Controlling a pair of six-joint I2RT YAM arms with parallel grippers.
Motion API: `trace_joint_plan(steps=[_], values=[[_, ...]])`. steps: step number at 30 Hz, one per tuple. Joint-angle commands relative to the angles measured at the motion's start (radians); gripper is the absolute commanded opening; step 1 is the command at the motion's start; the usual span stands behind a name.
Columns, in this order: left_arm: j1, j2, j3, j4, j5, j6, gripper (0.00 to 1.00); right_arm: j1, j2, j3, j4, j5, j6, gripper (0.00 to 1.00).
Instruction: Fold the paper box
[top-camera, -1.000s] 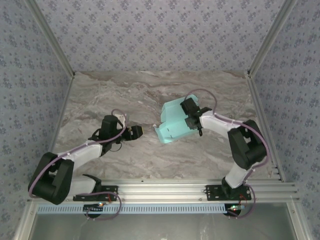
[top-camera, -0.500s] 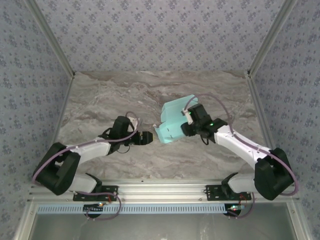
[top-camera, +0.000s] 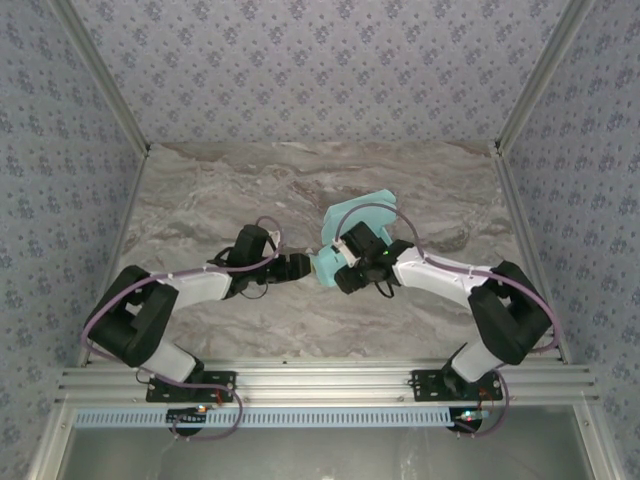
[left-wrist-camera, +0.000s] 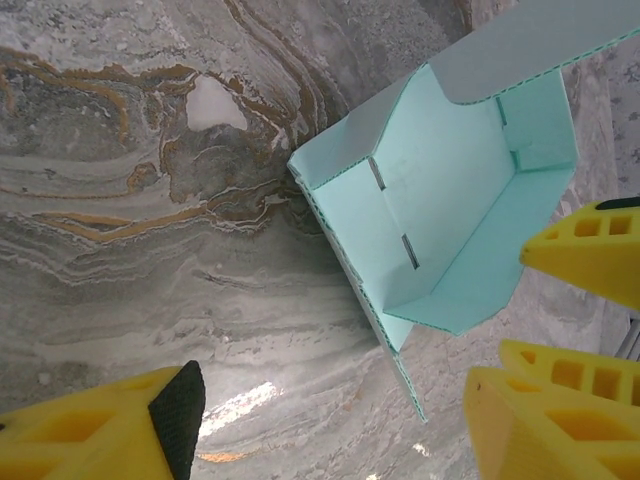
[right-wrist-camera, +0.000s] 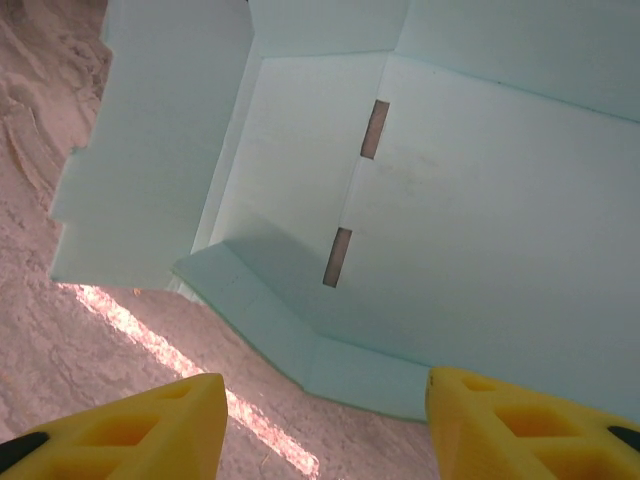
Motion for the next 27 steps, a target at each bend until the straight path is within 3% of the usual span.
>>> trace_joint_plan(steps=[1, 7, 17, 22, 27], values=[[-0.007, 0.008, -0.001, 0.065, 0.016, -0.035, 0.71, -0.001, 0.027, 0.028, 0.009, -0.003, 0.018, 0.57], [-0.007, 0.015, -0.014, 0.083, 0.018, -0.029, 0.71, -0.016, 0.078, 0.033, 0.064, 0.015, 0.048, 0.51], [-0.017, 0.016, 0.01, 0.062, -0.016, -0.002, 0.7, -0.024, 0.127, 0.049, 0.108, 0.022, 0.246, 0.3], [-0.033, 0.058, 0.059, 0.043, -0.027, 0.009, 0.7, -0.028, 0.129, 0.024, 0.153, 0.02, 0.364, 0.3], [-0.07, 0.101, 0.116, 0.002, -0.078, 0.035, 0.7, -0.033, 0.057, 0.013, 0.192, -0.026, 0.468, 0.4]])
